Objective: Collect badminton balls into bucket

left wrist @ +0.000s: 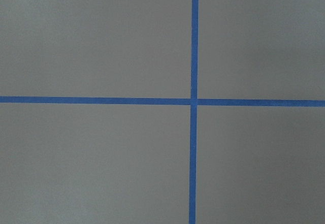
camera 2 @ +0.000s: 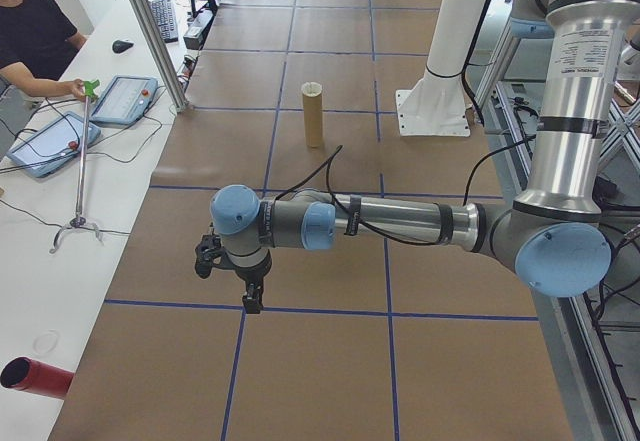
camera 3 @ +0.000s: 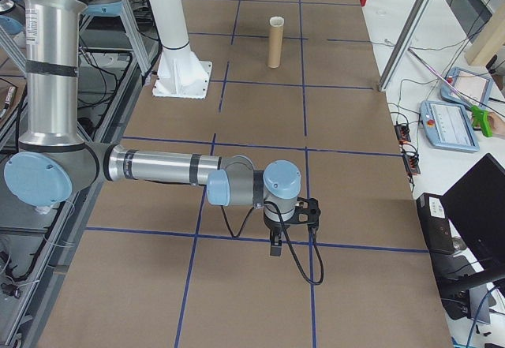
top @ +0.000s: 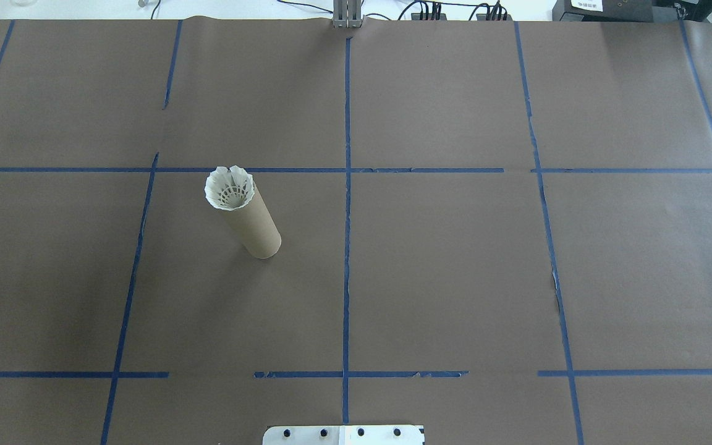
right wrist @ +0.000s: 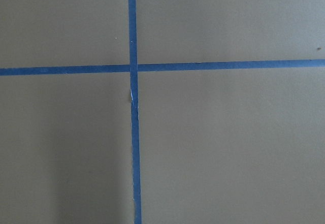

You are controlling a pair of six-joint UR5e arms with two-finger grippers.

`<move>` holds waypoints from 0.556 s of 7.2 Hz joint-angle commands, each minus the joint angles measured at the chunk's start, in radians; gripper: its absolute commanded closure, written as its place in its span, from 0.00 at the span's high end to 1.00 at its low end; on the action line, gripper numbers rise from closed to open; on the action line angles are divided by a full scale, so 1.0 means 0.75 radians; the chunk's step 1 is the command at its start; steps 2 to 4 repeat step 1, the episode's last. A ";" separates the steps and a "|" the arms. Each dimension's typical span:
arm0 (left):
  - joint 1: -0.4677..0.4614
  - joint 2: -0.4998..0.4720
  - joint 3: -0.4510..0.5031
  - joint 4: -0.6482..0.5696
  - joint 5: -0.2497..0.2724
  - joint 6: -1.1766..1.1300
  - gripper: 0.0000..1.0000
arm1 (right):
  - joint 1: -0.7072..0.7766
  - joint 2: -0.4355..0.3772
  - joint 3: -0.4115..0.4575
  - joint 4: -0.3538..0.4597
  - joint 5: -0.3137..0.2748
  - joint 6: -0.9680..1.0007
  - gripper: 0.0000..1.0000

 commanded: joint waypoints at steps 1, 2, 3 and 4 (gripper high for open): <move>0.000 0.000 0.000 0.002 0.000 0.000 1.00 | 0.000 0.000 0.000 0.000 0.000 0.000 1.00; 0.000 0.000 0.000 0.002 0.000 0.000 1.00 | 0.000 0.000 0.000 0.000 0.000 0.000 1.00; 0.000 0.000 0.000 0.002 0.000 0.000 1.00 | 0.000 0.000 0.000 0.000 0.000 0.000 1.00; 0.000 0.000 0.000 0.002 0.000 0.000 1.00 | 0.000 0.000 0.000 0.000 0.000 0.000 1.00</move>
